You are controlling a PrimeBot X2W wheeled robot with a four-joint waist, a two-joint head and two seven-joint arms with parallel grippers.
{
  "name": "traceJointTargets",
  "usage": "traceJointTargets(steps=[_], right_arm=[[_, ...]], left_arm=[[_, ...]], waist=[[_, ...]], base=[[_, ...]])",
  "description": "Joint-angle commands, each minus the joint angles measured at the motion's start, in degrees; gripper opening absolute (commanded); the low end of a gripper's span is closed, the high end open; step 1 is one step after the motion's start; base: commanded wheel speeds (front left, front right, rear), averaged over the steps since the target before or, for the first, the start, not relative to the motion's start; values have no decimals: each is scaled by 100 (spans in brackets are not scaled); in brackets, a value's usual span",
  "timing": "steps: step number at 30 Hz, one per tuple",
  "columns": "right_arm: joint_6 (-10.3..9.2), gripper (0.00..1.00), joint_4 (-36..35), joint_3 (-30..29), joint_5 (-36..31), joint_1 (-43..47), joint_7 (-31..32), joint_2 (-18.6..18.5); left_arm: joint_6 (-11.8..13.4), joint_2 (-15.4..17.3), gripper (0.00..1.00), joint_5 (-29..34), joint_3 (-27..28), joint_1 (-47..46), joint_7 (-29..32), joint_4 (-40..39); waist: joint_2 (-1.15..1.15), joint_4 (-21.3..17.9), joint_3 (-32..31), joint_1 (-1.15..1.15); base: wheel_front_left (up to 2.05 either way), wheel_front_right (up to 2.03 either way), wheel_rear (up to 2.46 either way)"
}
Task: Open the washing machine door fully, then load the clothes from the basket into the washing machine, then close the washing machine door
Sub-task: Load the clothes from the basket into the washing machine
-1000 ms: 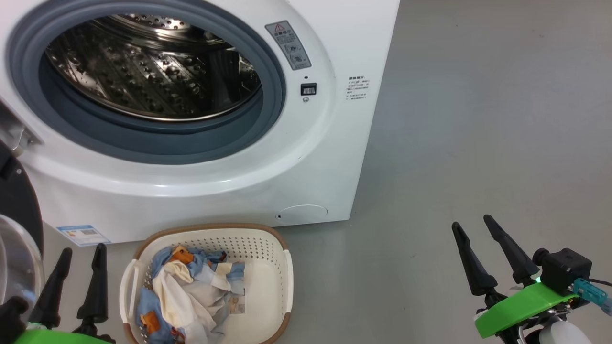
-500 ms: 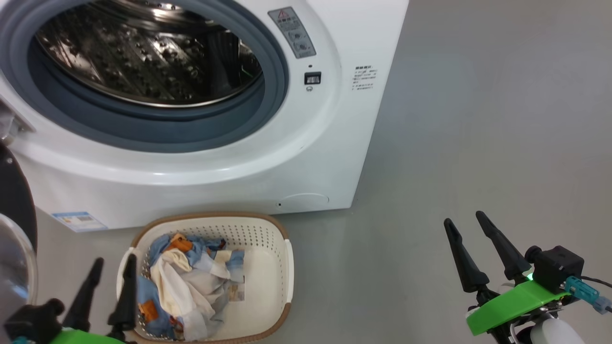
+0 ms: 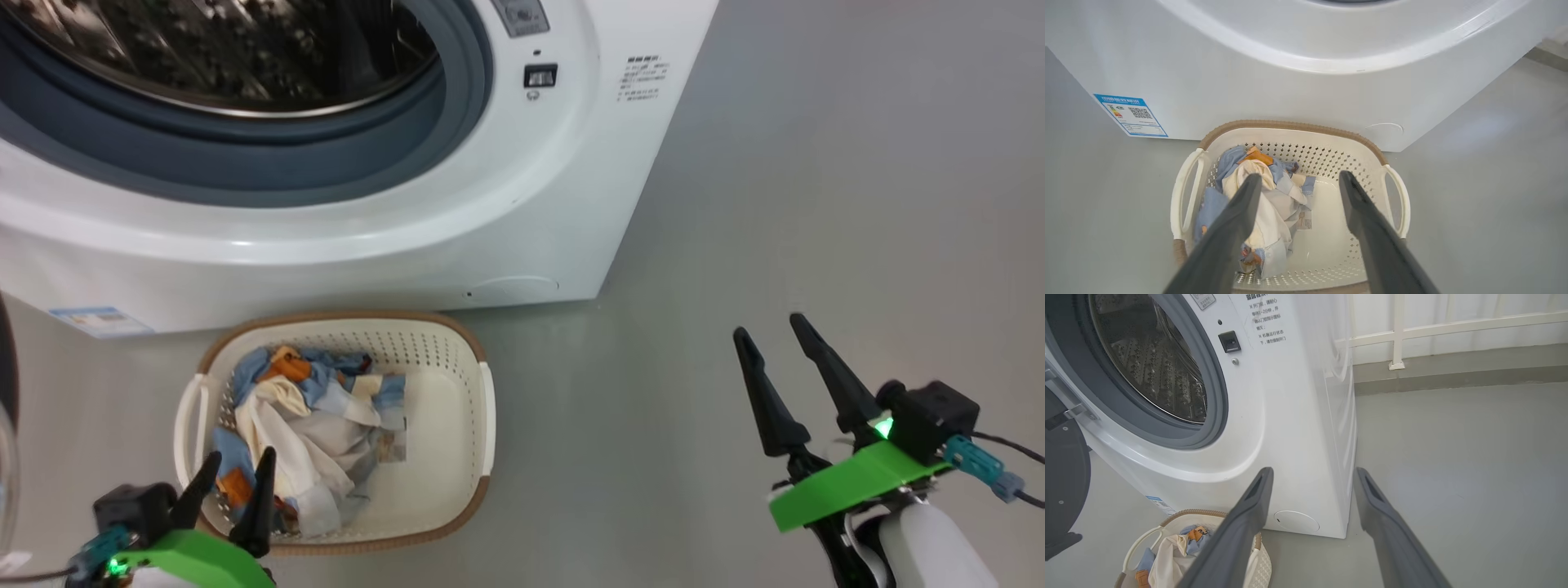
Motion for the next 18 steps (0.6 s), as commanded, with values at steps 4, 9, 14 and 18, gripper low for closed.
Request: traceJointTargets(steps=[4, 9, 14, 18], right_arm=[[9, 100, -175, 163, -88, -203, -69, 90], [9, 100, -219, 200, -179, -397, -69, 231], [9, 100, -261, 240, -253, -569, -69, 363], [9, 100, -279, 282, -292, -660, -69, 453]], left_arm=[[-18, 195, 100, -83, -202, -549, -32, 485], [-18, 341, 100, -341, -748, -1142, -32, 1186], [-18, 467, 100, -629, -1236, -1620, 16, 1725], [-18, 550, 100, -839, -1597, -1880, 105, 2028]], waist=[[0, -67, 405, 0], [0, -135, 782, 0], [0, -211, 1106, 0], [0, -279, 1301, 0]], base=[[0, 0, 0], [0, 0, 0], [0, 0, 0], [0, 0, 0]])
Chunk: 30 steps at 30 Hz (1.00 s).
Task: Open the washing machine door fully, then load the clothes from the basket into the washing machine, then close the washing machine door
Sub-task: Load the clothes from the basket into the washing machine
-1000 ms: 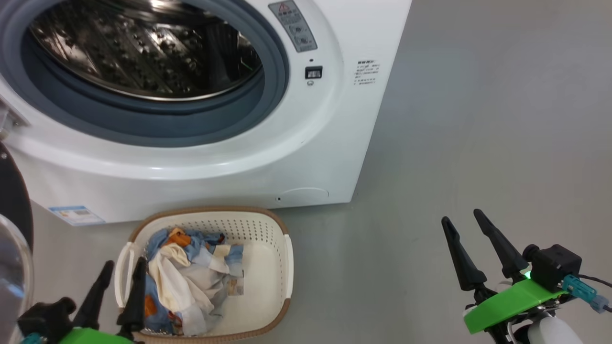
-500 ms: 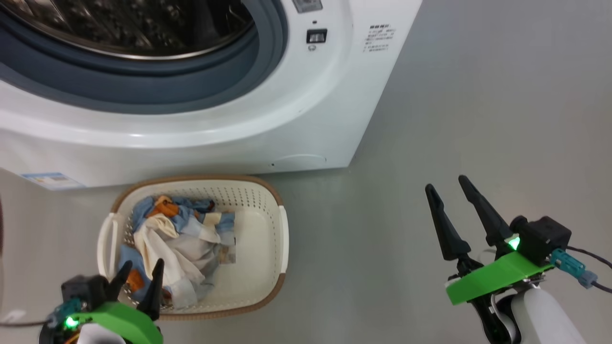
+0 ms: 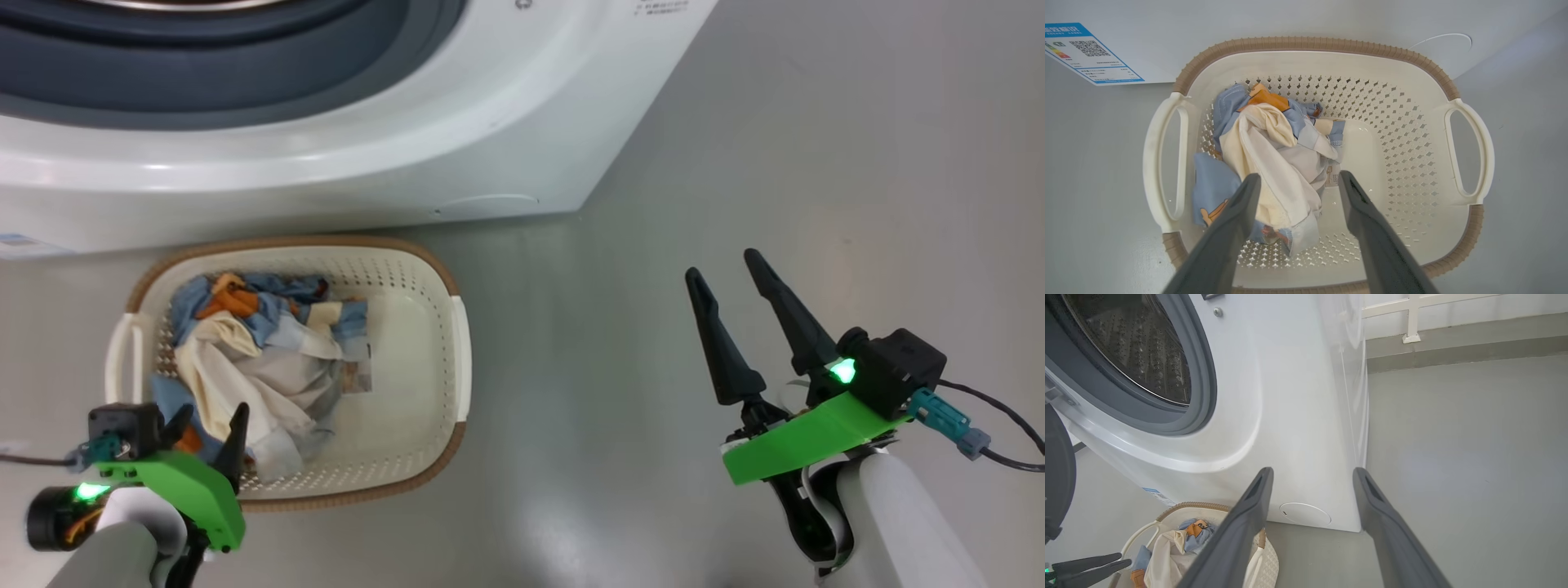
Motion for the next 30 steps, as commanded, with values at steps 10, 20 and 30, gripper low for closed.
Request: traceJointTargets(steps=[10, 20, 30], right_arm=[[9, 100, -255, 249, -140, -259, -68, 182], [9, 100, -345, 306, -198, -386, -68, 236], [9, 100, -424, 404, -167, -517, -68, 248]], left_arm=[[-18, 581, 100, -439, -646, -679, 167, 505], [-18, 732, 100, -721, -1076, -1060, 303, 803], [-18, 871, 100, -1021, -1467, -1321, 399, 875]], waist=[[0, -297, 719, 0], [0, -404, 1019, 0], [0, -469, 1218, 0]], base=[[0, 0, 0], [0, 0, 0], [0, 0, 0]])
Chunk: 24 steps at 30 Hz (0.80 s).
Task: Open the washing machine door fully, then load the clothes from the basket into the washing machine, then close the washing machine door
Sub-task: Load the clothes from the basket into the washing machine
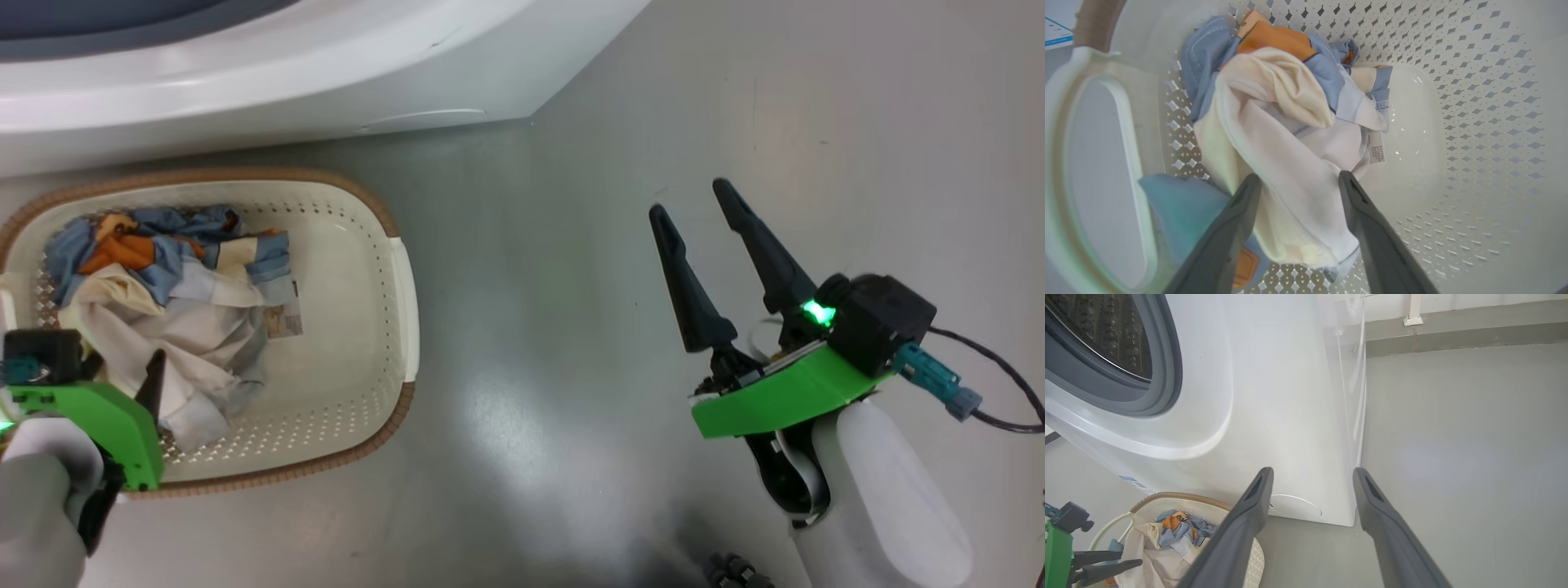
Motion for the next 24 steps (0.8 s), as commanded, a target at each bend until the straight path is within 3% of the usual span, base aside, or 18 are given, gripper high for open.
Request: traceJointTargets(steps=[1, 13, 14, 15, 16, 17, 24], right_arm=[[9, 100, -161, 170, 18, 37, -67, 67], [9, 100, -243, 237, 97, -61, -67, 68], [9, 100, -246, 238, 100, -63, -67, 68], [9, 100, -249, 240, 102, -66, -67, 68], [9, 100, -251, 242, 104, -70, -67, 68], [9, 100, -254, 242, 104, -76, -67, 68], [9, 100, -239, 208, 66, -112, -67, 68]], left_arm=[[-18, 303, 100, -57, 69, -61, 12, 30], [-18, 460, 100, -388, -385, -301, 100, -44], [-18, 467, 95, -415, -422, -313, 95, -50], [-18, 474, 65, -441, -458, -324, 91, -53], [-18, 478, 20, -465, -502, -331, 94, -67], [-18, 483, 0, -488, -554, -337, 104, -92], [-18, 484, 0, -759, -739, -403, -37, -178]], waist=[[0, -27, 48, 0], [0, -108, 248, 0], [0, -109, 255, 0], [0, -109, 261, 0], [0, -108, 265, 0], [0, -104, 267, 0], [0, -7, 192, 0]], base=[[0, 0, 0], [0, 0, 0], [0, 0, 0], [0, 0, 0], [0, 0, 0], [0, 0, 0], [0, 0, 0]])
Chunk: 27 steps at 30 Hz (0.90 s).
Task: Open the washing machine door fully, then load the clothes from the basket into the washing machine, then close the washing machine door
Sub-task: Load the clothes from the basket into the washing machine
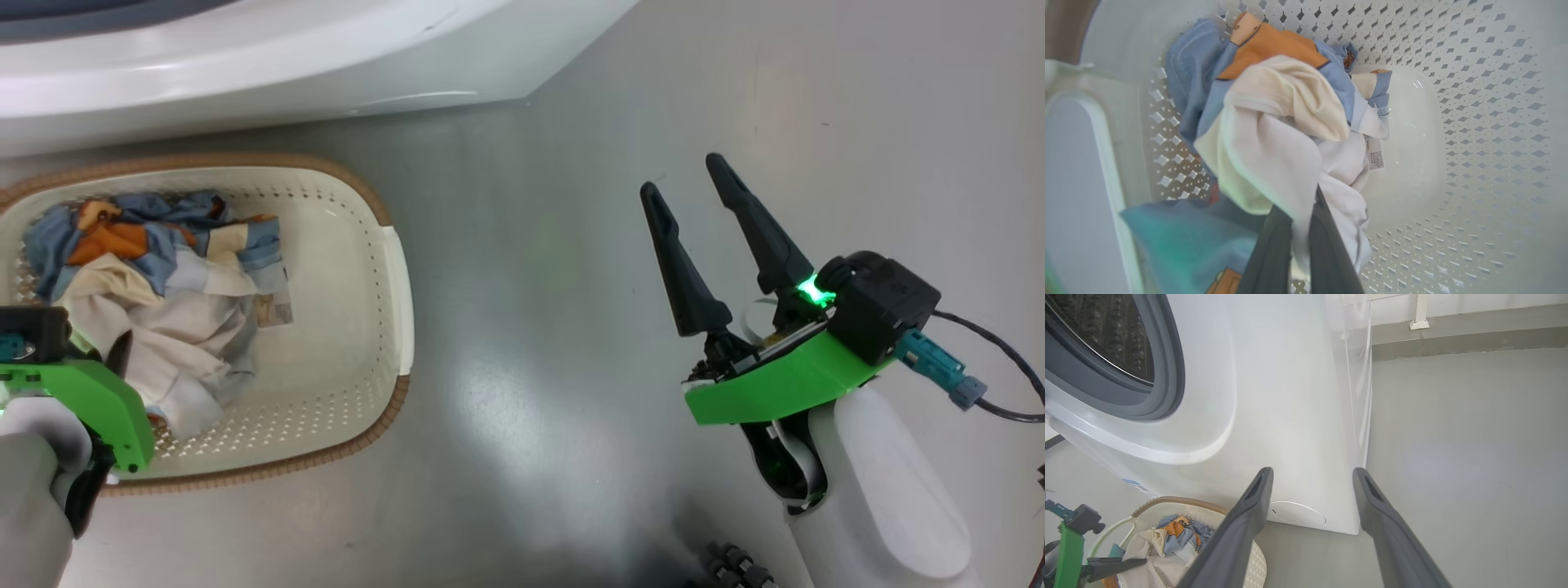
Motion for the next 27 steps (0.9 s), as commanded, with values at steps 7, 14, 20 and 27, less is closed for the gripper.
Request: traceJointTargets(steps=[7, 14, 20, 27], right_arm=[[9, 100, -39, 27, -47, 137, -27, 65], [9, 100, 35, -59, -125, 215, -27, 65], [9, 100, 73, -174, -108, 420, -27, -41], [9, 100, 115, -300, 6, 814, -27, -239]], left_arm=[[-18, 116, 0, -350, 9, -31, -382, -162], [-18, 51, 0, -500, 16, 63, -553, -374], [-18, 34, 0, -251, 623, 287, -573, -814], [-18, -85, 0, 459, 1619, 829, -574, -1325]], waist=[[0, 230, -345, 0], [0, 386, -664, 0], [0, 496, -1150, 0], [0, 557, -1747, 0]], base=[[0, 0, 0], [0, 0, 0], [0, 0, 0], [0, 0, 0]])
